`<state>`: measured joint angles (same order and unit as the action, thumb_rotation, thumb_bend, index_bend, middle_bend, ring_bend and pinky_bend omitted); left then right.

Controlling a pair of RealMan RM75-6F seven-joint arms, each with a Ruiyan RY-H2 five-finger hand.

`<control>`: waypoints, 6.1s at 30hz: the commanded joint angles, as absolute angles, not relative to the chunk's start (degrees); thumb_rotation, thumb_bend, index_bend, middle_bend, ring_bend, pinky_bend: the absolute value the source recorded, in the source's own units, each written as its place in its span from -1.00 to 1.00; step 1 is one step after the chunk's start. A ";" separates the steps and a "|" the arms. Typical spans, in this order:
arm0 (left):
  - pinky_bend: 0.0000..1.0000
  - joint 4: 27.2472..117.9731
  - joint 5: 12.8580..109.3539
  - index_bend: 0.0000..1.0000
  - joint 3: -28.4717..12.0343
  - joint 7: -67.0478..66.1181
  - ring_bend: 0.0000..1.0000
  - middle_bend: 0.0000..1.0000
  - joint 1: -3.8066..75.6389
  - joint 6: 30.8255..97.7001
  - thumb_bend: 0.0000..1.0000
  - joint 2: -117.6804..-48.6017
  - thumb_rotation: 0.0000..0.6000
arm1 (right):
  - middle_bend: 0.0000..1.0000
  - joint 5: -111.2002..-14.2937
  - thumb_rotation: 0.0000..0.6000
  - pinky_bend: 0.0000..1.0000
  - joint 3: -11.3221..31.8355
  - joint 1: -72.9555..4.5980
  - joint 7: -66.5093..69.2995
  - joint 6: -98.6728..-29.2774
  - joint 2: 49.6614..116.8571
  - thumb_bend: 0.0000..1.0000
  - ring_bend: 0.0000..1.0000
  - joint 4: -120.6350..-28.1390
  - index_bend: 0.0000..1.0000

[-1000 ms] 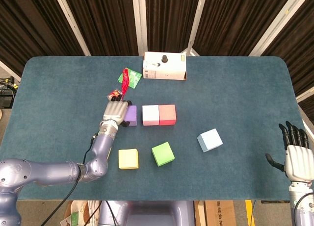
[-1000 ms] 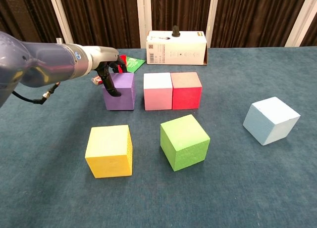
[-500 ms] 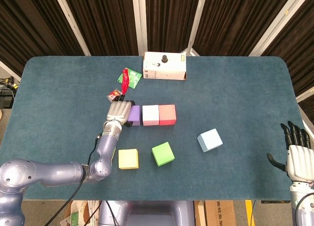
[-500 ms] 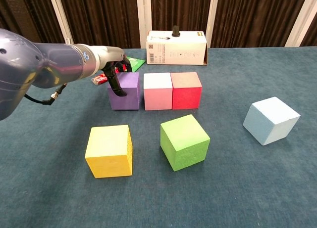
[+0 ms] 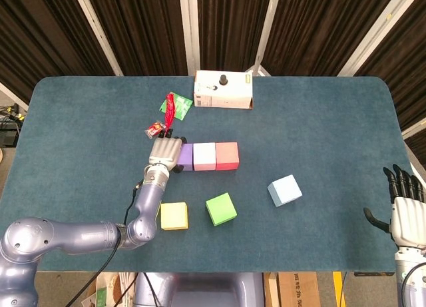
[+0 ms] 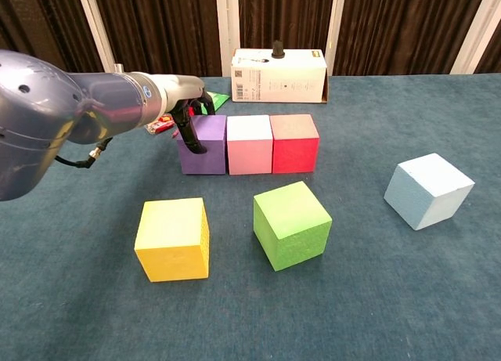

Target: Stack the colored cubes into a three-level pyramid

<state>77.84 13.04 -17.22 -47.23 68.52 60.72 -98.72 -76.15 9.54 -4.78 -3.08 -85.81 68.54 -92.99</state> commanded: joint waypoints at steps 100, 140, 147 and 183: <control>-1.00 92.68 85.11 -0.88 -2.01 1.13 -1.00 -1.00 6.73 104.08 -0.30 -70.79 1.00 | -0.87 -73.83 1.00 -1.00 9.22 -29.60 -4.96 -48.32 64.39 -0.52 -1.00 -96.68 -0.78; -1.00 91.52 83.30 -0.89 -8.59 1.20 -1.00 -1.00 3.86 102.54 -0.30 -74.99 1.00 | -0.42 -69.79 1.00 -1.00 6.30 -35.83 -8.27 -45.06 69.86 -0.52 -0.84 -90.34 -0.38; -1.00 91.04 82.98 -0.88 -9.40 1.10 -1.00 -1.00 3.65 102.35 -0.30 -75.82 1.00 | -0.26 -70.48 1.00 -1.00 6.15 -35.76 -7.05 -45.89 69.87 -0.52 -0.69 -90.43 -0.35; -1.00 89.21 78.67 -0.88 -13.98 -2.04 -1.00 -1.00 2.75 101.43 -0.30 -75.48 1.00 | -0.24 -11.83 1.00 -1.00 12.20 -74.79 -28.68 -40.07 56.71 -0.52 -0.67 -107.26 -0.19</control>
<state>89.24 78.80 -13.83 -1.95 2.79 101.32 -75.48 -24.47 14.44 -64.43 -22.85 -39.09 54.77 -109.14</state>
